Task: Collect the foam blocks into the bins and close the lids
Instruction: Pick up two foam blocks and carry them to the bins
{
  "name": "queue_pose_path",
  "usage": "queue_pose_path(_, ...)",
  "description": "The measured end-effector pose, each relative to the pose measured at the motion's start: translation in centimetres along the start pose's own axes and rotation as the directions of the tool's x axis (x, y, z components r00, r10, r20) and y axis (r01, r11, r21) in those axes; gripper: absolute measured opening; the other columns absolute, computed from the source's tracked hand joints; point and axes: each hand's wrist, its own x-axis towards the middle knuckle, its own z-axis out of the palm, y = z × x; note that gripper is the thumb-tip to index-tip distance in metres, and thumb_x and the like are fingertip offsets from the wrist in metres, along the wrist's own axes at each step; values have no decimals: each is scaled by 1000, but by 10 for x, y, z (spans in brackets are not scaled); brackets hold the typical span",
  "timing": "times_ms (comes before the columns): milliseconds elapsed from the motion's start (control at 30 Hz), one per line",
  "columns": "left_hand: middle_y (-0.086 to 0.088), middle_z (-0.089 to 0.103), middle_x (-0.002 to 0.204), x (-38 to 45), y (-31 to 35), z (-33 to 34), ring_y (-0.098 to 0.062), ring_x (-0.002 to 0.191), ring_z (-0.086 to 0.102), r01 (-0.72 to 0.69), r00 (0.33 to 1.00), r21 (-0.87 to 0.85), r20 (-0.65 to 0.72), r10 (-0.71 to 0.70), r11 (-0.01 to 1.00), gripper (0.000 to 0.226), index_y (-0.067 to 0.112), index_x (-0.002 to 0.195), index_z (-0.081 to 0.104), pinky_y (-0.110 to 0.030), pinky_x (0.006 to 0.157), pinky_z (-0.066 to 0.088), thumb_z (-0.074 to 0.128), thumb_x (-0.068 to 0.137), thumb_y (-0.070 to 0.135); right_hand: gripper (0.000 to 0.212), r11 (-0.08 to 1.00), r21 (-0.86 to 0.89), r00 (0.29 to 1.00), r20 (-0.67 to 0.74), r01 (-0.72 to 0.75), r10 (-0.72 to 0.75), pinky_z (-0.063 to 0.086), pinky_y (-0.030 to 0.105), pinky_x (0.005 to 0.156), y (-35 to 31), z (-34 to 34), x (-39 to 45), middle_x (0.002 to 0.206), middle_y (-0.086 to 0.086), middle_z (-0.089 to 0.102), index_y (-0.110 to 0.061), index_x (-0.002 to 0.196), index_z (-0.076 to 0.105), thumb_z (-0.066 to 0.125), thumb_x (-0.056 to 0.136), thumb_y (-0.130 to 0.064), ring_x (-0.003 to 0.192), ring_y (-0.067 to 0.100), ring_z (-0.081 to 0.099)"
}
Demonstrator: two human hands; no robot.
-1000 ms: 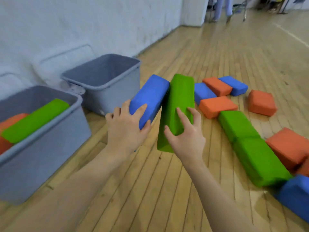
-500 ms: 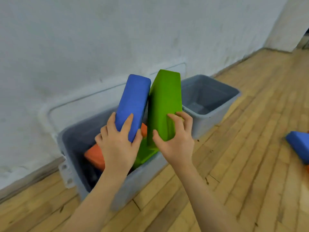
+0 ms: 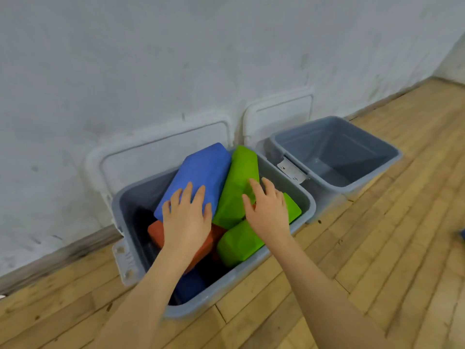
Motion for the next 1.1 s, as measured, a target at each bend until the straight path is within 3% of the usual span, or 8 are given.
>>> queue_pose_path(67, -20, 59, 124, 6, 22, -2, -40, 110, 56, -75, 994, -38, -79, 72, 996, 36, 7, 116, 64, -53, 88, 43, 54, 87, 27, 44, 999, 46, 999, -46, 16, -13, 42, 43, 95, 14, -14, -5, 137, 7, 45, -18, 137, 46, 43, 97, -38, 117, 30, 48)
queue_pose_path(167, -14, 63, 119, 6, 75, -9, -36, 104, 58, -179, 983, -167, -63, 171, 970, 42, 9, 112, 65, -47, 86, 41, 44, 85, 33, 40, 997, 77, 997, -77, 16, -10, 48, 41, 84, 49, -42, -22, 128, 3, 52, -16, 133, 50, 44, 97, -33, 110, 25, 53)
queue_pose_path(300, -8, 67, 104, -12, 159, 1, -32, 89, 62, -338, 941, -274, -114, 318, 901, 42, 11, 103, 67, -40, 76, 44, 38, 82, 34, 31, 997, 70, 982, -186, -20, 33, 50, 38, 74, 116, -93, -60, 114, 1, 60, -19, 123, 56, 44, 97, -31, 98, 19, 58)
queue_pose_path(400, -7, 66, 104, -40, 237, 26, -33, 89, 60, -454, 890, -331, -115, 442, 827, 36, 11, 104, 66, -40, 75, 42, 42, 84, 30, 29, 994, 33, 962, -246, -109, 114, 40, 27, 64, 187, -126, -101, 110, -1, 62, -19, 119, 59, 45, 97, -29, 96, 16, 58)
queue_pose_path(567, -6, 62, 115, -105, 380, 73, -30, 104, 55, -596, 773, -424, -71, 631, 682, 29, 12, 115, 63, -37, 84, 36, 51, 90, 23, 26, 949, 41, 899, -309, -313, 310, 48, 35, 72, 326, -173, -192, 106, -1, 64, -19, 114, 63, 49, 94, -29, 97, 20, 59)
queue_pose_path(800, -2, 55, 129, -251, 547, 150, -25, 119, 46, -625, 620, -544, 88, 779, 559, 37, 16, 127, 56, -35, 97, 28, 43, 94, 29, 28, 840, 24, 764, -402, -542, 505, 48, 36, 80, 507, -200, -353, 108, 2, 62, -16, 113, 64, 52, 92, -30, 100, 21, 58)
queue_pose_path(1000, -1, 48, 137, -406, 625, 236, -23, 127, 39, -538, 477, -637, 310, 822, 552, 39, 19, 134, 49, -41, 106, 30, 44, 96, 28, 38, 680, -53, 648, -364, -731, 669, 44, 46, 89, 618, -175, -515, 123, 9, 57, -13, 122, 58, 54, 91, -35, 109, 33, 53)
queue_pose_path(1100, -1, 46, 138, -467, 655, 265, -23, 127, 38, -493, 410, -660, 398, 821, 567, 42, 20, 137, 45, -42, 106, 30, 43, 96, 31, 55, 551, -163, 573, -306, -818, 760, 29, 51, 102, 659, -165, -576, 143, 13, 43, -15, 133, 50, 62, 86, -40, 128, 40, 38)
